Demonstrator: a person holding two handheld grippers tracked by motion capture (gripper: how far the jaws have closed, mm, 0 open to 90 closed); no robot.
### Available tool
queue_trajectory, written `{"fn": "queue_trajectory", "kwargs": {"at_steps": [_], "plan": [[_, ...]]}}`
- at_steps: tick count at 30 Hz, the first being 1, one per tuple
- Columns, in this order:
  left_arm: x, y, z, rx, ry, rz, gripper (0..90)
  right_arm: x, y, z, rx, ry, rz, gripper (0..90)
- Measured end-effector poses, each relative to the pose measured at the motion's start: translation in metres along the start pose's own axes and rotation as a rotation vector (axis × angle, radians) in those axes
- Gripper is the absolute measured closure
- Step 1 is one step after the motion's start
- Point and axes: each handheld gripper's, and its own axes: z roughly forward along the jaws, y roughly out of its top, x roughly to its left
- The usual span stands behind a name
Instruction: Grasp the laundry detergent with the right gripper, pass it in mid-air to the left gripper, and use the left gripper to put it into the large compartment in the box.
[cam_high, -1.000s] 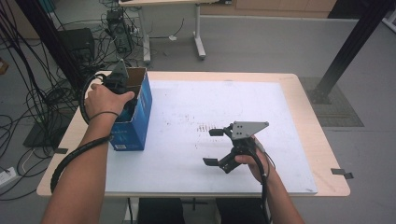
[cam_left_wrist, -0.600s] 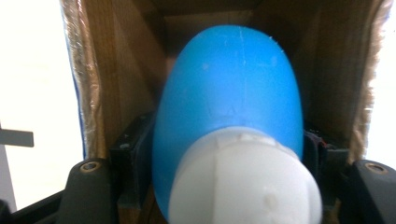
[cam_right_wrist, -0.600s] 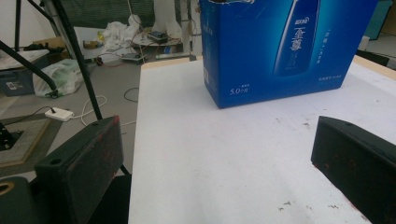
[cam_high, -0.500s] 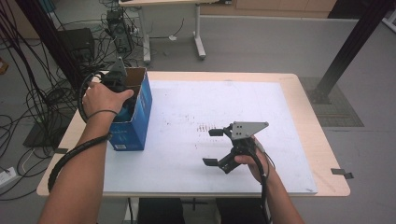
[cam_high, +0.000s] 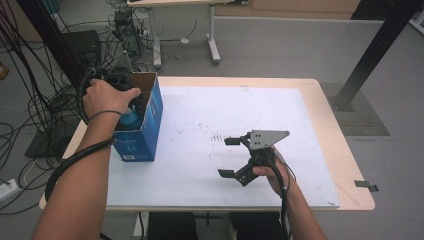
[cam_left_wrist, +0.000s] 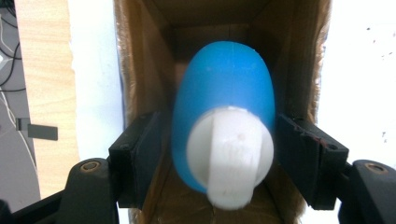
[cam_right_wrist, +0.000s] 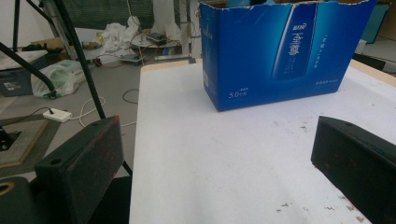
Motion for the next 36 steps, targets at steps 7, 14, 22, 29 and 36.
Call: {"fn": "queue_trajectory", "kwargs": {"at_steps": [7, 14, 22, 29, 36], "plan": [[-0.002, -0.002, -0.015, -0.009, -0.006, 0.009, 31.2, 0.001, 0.001, 0.0, -0.004, 0.003, -0.004, 2.5], [-0.007, -0.004, -0.021, -0.01, -0.015, 0.043, 28.2, 0.003, 0.002, -0.003, -0.008, 0.001, -0.008, 2.5], [-0.014, -0.011, -0.024, -0.026, -0.05, 0.097, 20.6, 0.004, 0.002, -0.006, 0.0, -0.005, -0.005, 2.5], [-0.02, -0.012, -0.027, -0.035, -0.062, 0.143, 11.8, 0.005, 0.0, -0.008, 0.006, -0.008, -0.003, 2.5], [-0.029, -0.017, -0.033, -0.059, -0.082, 0.196, 9.4, 0.003, 0.0, -0.007, 0.008, -0.008, 0.003, 2.5]]}}
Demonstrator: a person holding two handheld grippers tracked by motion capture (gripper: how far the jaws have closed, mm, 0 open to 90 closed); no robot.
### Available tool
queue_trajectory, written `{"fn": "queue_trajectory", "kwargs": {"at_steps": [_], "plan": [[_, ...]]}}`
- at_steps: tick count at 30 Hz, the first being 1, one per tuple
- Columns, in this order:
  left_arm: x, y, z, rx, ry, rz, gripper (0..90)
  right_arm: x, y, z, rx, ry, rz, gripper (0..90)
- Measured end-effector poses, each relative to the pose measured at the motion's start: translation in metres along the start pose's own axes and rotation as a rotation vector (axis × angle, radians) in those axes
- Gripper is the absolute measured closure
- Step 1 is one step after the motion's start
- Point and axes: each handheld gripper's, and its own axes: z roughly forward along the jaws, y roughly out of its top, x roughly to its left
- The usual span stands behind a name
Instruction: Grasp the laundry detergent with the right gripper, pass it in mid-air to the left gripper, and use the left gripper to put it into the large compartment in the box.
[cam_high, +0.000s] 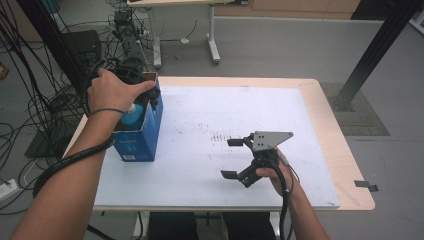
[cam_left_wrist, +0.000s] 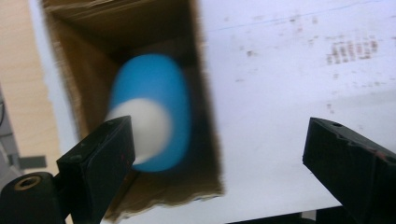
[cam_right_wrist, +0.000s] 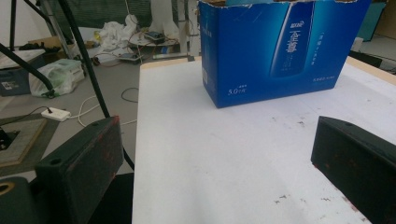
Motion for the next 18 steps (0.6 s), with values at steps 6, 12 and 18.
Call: {"fn": "queue_trajectory", "kwargs": {"at_steps": [6, 12, 18], "plan": [[-0.023, -0.002, -0.008, -0.028, -0.026, 0.086, 7.4, -0.001, 0.001, 0.003, 0.0, 0.006, 0.0, 2.5], [-0.051, -0.004, -0.016, -0.048, -0.024, 0.159, 6.8, 0.0, 0.0, 0.002, 0.002, 0.002, 0.006, 2.5], [-0.08, -0.009, -0.024, -0.058, -0.033, 0.255, 6.7, 0.0, -0.001, -0.001, 0.001, -0.004, 0.006, 2.5]]}}
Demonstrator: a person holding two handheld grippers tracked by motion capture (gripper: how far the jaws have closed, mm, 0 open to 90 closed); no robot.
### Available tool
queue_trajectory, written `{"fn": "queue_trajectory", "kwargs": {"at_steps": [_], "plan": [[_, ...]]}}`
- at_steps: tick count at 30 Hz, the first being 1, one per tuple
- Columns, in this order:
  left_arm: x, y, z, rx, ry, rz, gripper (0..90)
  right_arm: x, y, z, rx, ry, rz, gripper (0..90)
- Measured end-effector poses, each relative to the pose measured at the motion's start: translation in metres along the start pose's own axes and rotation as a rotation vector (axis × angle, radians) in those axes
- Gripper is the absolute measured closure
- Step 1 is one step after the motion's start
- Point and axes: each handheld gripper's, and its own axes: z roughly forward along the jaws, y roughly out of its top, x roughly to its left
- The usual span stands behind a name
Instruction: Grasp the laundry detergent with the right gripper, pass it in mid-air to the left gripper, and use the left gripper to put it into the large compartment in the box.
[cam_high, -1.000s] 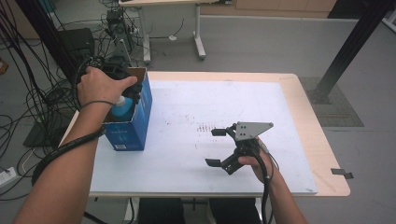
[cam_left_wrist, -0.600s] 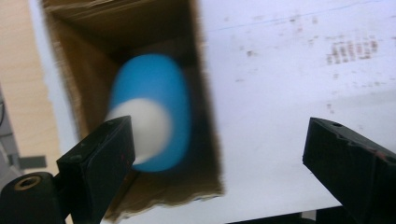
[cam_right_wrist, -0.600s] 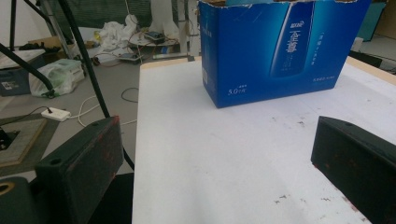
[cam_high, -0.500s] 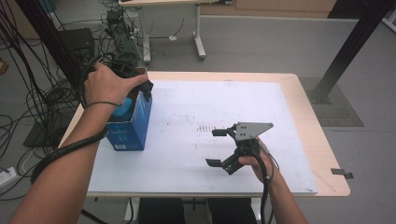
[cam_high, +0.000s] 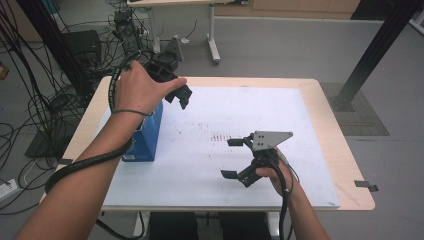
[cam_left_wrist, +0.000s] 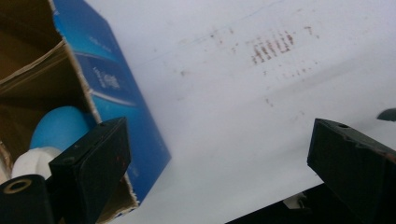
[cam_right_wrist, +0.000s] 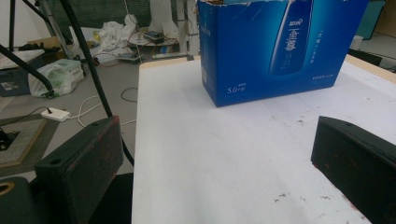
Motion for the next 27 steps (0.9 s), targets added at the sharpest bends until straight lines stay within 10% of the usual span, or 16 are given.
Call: {"fn": "queue_trajectory", "kwargs": {"at_steps": [9, 27], "plan": [[-0.046, -0.002, 0.007, 0.02, -0.026, 0.154, 5.9, -0.001, -0.004, -0.003, 0.002, -0.007, 0.011, 2.5], [-0.085, -0.023, 0.024, 0.061, -0.047, 0.291, 5.0, -0.004, -0.008, -0.011, 0.013, -0.025, 0.027, 2.5]]}}
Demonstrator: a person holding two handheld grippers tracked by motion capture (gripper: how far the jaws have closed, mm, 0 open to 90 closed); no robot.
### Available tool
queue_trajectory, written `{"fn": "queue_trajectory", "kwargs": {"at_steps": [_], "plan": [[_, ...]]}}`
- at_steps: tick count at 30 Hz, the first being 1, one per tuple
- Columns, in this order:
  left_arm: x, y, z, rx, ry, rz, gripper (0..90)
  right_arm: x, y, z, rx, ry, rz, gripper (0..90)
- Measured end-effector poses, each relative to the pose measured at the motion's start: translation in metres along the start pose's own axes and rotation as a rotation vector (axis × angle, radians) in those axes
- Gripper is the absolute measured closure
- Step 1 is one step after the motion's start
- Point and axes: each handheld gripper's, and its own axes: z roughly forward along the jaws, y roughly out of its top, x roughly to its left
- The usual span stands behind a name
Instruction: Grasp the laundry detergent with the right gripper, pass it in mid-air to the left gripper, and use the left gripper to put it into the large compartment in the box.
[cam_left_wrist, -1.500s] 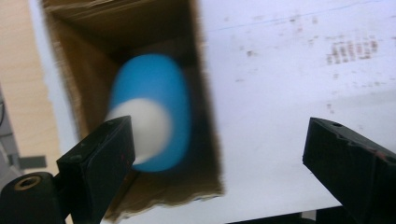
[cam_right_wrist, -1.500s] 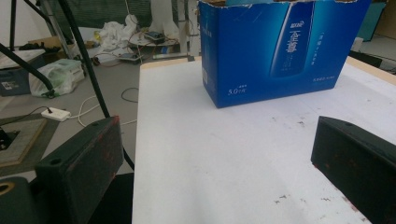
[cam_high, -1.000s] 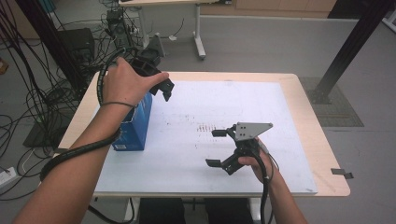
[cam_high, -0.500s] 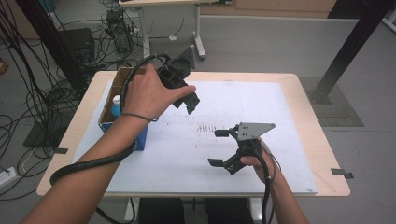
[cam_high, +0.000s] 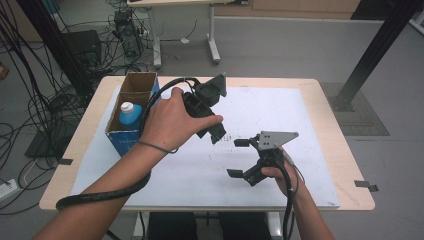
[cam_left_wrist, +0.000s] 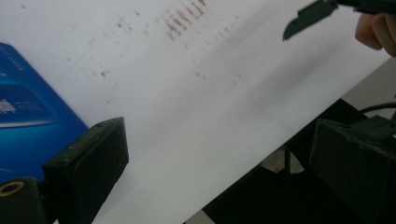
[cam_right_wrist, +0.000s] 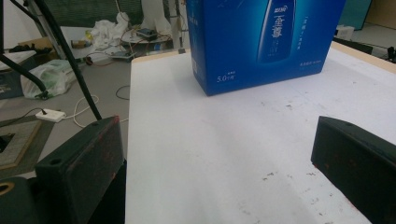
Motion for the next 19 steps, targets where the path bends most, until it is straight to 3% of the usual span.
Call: {"fn": "queue_trajectory", "kwargs": {"at_steps": [4, 19], "plan": [[-0.007, -0.002, 0.01, 0.015, 0.001, 0.012, 5.2, -0.001, 0.001, 0.0, 0.001, -0.001, -0.002, 2.5], [-0.006, -0.005, 0.02, 0.013, -0.011, 0.009, 5.2, -0.002, 0.001, 0.0, -0.001, 0.001, -0.004, 2.5]]}}
